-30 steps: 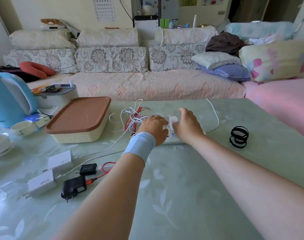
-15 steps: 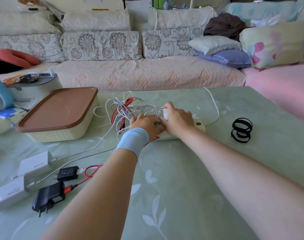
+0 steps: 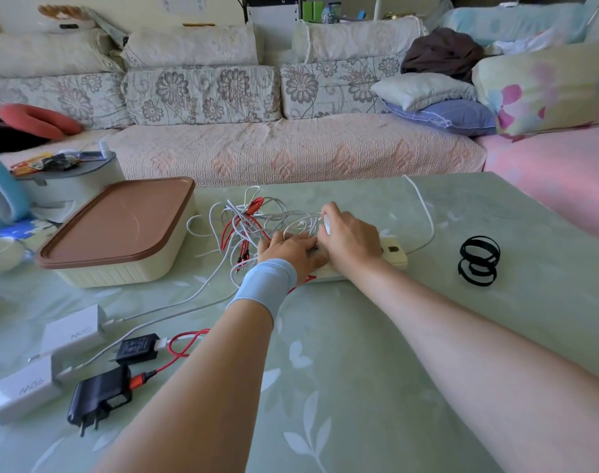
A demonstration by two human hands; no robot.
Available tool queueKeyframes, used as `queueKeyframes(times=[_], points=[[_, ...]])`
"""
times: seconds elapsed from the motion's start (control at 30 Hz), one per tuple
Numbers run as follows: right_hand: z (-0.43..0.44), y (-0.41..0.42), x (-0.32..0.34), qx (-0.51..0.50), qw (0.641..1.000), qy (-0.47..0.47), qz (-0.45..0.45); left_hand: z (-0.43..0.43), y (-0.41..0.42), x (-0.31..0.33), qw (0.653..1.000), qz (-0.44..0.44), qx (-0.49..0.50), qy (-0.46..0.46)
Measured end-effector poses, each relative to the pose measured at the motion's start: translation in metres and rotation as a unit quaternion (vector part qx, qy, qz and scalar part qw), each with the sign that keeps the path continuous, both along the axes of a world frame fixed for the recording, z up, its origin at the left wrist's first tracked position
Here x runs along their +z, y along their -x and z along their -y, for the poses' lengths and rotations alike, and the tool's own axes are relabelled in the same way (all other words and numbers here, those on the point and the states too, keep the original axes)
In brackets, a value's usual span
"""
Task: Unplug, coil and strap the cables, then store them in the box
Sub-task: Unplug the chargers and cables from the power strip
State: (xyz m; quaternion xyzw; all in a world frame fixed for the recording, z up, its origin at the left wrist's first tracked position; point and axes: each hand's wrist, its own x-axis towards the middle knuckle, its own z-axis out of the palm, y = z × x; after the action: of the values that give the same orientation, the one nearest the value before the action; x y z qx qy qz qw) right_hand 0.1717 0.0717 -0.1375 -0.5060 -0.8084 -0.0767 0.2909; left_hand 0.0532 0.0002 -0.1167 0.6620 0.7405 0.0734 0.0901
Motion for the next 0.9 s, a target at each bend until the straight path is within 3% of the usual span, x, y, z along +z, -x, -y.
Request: queueKeyframes(times=[0.17,0.27,0.4,0.6,0.73,0.9], points=[[0.003,-0.007,0.002,0.024,0.997,-0.077,-0.009,0.000,0.001,-0.002,1.000,0.002,0.013,-0.005],[0.012,-0.007,0.012,0.036,0.998,-0.032,-0.050,0.004,0.001,-0.004,0.999,-0.005,0.013,-0.047],[0.031,-0.013,0.039,0.040,0.978,0.055,-0.198,0.015,0.008,0.003,0.990,-0.011,-0.010,-0.143],[0.077,-0.018,0.074,0.107,0.944,0.080,-0.303,0.056,0.013,0.026,0.946,0.069,0.035,-0.313],[0.117,-0.027,0.072,0.124,0.931,0.229,-0.258,0.081,0.015,0.046,0.933,0.018,0.029,-0.358],[0.149,-0.042,0.062,0.117,0.902,0.395,-0.131,0.111,0.009,0.052,0.963,0.087,-0.054,-0.249]])
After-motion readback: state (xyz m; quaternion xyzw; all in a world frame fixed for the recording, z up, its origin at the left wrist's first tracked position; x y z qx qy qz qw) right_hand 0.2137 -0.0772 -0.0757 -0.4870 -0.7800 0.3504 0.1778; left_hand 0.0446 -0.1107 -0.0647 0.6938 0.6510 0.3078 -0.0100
